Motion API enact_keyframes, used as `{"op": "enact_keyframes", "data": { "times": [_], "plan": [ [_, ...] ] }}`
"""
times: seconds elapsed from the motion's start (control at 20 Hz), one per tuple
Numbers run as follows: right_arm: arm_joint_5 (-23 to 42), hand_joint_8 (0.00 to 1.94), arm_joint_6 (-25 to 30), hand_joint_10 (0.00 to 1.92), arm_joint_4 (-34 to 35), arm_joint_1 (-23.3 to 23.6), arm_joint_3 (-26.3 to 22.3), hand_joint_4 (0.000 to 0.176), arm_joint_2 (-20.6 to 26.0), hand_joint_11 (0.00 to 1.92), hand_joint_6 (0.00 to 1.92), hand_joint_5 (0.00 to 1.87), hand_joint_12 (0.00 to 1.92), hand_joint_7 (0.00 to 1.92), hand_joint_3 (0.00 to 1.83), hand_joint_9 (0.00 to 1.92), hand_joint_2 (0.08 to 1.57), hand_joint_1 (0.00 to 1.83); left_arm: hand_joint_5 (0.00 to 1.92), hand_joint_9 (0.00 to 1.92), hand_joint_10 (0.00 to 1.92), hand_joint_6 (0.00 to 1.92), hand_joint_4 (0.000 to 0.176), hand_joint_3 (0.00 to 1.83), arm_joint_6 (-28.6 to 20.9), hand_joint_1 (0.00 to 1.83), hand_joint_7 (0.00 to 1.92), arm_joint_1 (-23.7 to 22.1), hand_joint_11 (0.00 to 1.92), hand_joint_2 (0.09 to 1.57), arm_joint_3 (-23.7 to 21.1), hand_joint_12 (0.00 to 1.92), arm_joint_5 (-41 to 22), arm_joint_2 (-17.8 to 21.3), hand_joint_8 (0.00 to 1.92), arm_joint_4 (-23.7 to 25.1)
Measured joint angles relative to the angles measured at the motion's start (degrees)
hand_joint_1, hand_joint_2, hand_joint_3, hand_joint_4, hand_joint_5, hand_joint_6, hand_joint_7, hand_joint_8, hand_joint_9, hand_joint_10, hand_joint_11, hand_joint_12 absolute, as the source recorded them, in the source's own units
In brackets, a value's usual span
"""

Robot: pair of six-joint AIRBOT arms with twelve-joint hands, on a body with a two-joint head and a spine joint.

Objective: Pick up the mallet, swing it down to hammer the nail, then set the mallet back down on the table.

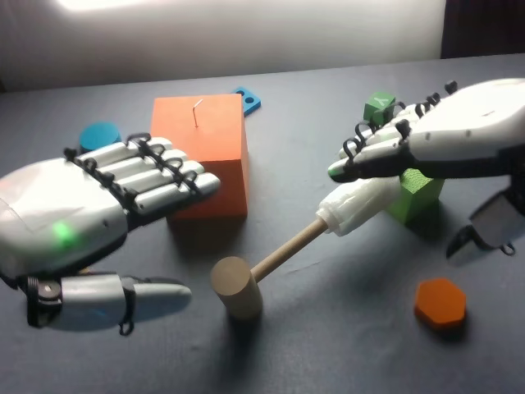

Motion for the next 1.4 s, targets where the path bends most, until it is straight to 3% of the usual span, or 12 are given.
{"op": "enact_keyframes", "data": {
  "times": [0.1, 0.3, 0.4, 0.6, 0.85, 1.1, 1.4],
  "plan": [
    [-0.39, 0.0, 9.62, 0.0, -12.96, 0.79, 0.24, 0.0, -1.53, 0.0, 0.0, 0.14, 0.53, 0.08, 0.0, 0.06, 0.92, 1.28, 0.09, 0.07, 0.0, 0.0, 0.0, 0.0, 0.68, 0.0, 0.1, -0.09, 0.0, 1.23, 1.42, 0.18, 0.35, -0.46, 0.0, -0.96],
    [-1.6, 0.0, 24.61, 0.0, -29.29, 0.96, 0.83, 0.0, -4.85, 0.0, 0.0, 0.15, 0.57, 0.1, 0.0, 0.07, 0.92, 1.28, 0.08, 0.06, 0.0, 0.0, 0.0, 0.0, 1.07, 0.0, 0.09, -0.83, 0.0, 1.24, 3.37, 0.17, 0.46, -1.75, 0.0, -1.31],
    [-2.95, 0.0, 32.65, 0.01, -36.0, 0.96, 3.48, 0.0, -8.76, 0.0, 0.0, 0.15, 0.61, 0.1, 0.0, 0.09, 0.92, 1.27, 0.1, 0.07, 0.0, 0.0, 0.0, 0.0, 0.92, 0.0, 0.1, -0.87, 0.0, 1.23, 4.09, 0.21, 0.48, -3.19, 0.0, -0.61],
    [-3.17, 0.0, 35.95, 0.0, -36.79, 0.94, 7.72, 0.0, -13.7, 0.0, 0.0, 0.16, 0.57, 0.1, 0.0, 0.08, 0.93, 1.26, 0.1, 0.08, 0.0, 0.0, 0.0, 0.0, 0.0, 0.0, 0.11, -0.92, 0.0, 1.24, 5.09, 0.21, 0.79, -3.98, 0.0, -0.85],
    [-3.98, 0.0, 36.04, 0.01, -37.73, -2.51, 10.86, 0.0, -18.08, 0.0, 0.0, 0.16, 0.64, 0.12, 0.0, 0.11, 0.93, 1.27, 0.08, 0.06, 0.0, 0.0, 0.0, 0.0, -0.28, 0.0, 0.09, -0.98, 0.0, 1.24, 6.62, 0.15, 0.79, -4.72, 0.0, -1.75],
    [-3.04, 0.0, 35.89, 0.0, -39.43, -5.35, 14.75, 0.0, -22.53, 0.0, 0.0, 0.17, 0.68, 0.11, 0.0, 0.1, 0.94, 1.27, 0.13, 0.12, 0.0, 0.0, 0.0, 0.0, -0.26, 0.0, 0.15, -0.96, 0.0, 1.23, 7.37, 0.3, 0.76, -5.44, 0.0, -1.79],
    [-1.55, 0.0, 35.36, 0.0, -39.95, -7.63, 18.45, 0.0, -26.38, 0.0, 0.0, 0.18, 0.72, 0.1, 0.0, 0.1, 0.93, 1.27, 0.12, 0.09, 0.0, 0.0, 0.0, 0.0, 0.22, 0.0, 0.12, -1.22, 0.0, 1.24, 7.74, 0.25, 0.9, -6.43, 0.0, -3.1]
  ]
}}
